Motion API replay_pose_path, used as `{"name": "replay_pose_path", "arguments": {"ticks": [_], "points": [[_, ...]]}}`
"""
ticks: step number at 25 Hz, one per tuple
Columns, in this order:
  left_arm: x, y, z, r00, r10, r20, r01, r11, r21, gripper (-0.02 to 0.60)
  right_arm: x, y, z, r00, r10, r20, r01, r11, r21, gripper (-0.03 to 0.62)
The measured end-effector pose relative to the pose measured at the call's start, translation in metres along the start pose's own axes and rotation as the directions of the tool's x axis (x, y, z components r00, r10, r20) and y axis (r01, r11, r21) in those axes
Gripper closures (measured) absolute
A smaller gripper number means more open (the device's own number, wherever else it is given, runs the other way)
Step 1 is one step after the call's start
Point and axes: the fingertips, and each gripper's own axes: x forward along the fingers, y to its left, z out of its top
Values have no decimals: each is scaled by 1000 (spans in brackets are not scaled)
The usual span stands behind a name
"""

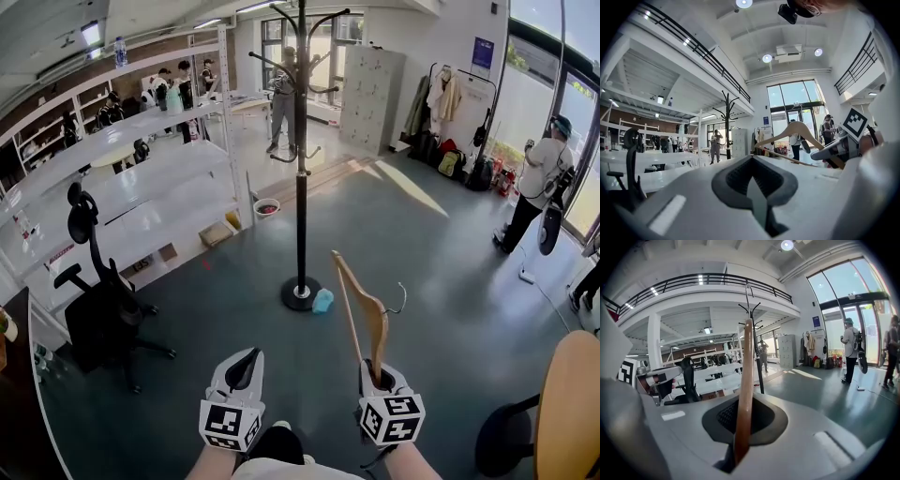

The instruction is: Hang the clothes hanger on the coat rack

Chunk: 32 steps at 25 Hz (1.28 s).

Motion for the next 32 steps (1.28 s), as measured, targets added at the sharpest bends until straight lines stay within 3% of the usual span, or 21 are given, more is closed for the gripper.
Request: {"name": "replay_pose_path", "arguments": {"ticks": [10, 22, 32], "points": [[84, 46, -14, 1000, -21, -4, 21, 1000, -8, 581, 78, -32, 24, 998, -62, -11, 62, 998, -29, 568], [239, 168, 4, 997, -71, 43, 71, 997, 12, 581, 244, -61, 107, 989, -149, 25, 149, 989, -8, 568], [323, 221, 5, 995, -88, 51, 89, 996, -3, 581, 333, -73, 156, 985, -166, 42, 167, 986, -28, 568]]}}
